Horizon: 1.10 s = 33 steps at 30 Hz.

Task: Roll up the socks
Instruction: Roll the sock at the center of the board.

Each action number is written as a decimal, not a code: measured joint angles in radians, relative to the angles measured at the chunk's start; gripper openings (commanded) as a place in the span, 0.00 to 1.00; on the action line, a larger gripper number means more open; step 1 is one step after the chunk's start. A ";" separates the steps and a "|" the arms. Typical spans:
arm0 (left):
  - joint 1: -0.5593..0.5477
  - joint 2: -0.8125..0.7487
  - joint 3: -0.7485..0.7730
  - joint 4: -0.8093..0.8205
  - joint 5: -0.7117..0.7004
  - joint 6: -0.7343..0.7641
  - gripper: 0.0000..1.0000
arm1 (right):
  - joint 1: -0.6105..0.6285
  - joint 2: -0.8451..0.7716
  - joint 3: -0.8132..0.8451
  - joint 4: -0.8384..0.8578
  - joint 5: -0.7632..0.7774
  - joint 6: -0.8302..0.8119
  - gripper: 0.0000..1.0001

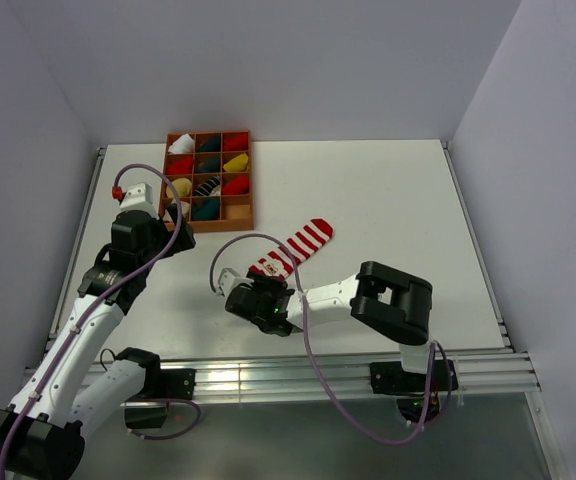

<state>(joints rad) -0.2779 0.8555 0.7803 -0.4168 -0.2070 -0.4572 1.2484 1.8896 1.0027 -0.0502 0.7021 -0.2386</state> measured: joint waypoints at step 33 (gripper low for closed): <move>-0.042 0.053 -0.001 -0.009 0.126 -0.134 0.98 | -0.342 -0.183 -0.186 0.183 -0.802 0.312 0.00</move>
<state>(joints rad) -0.3199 0.9081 0.7795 -0.4255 -0.0814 -0.5907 0.9062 1.7061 0.8165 0.1326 -0.1001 0.0734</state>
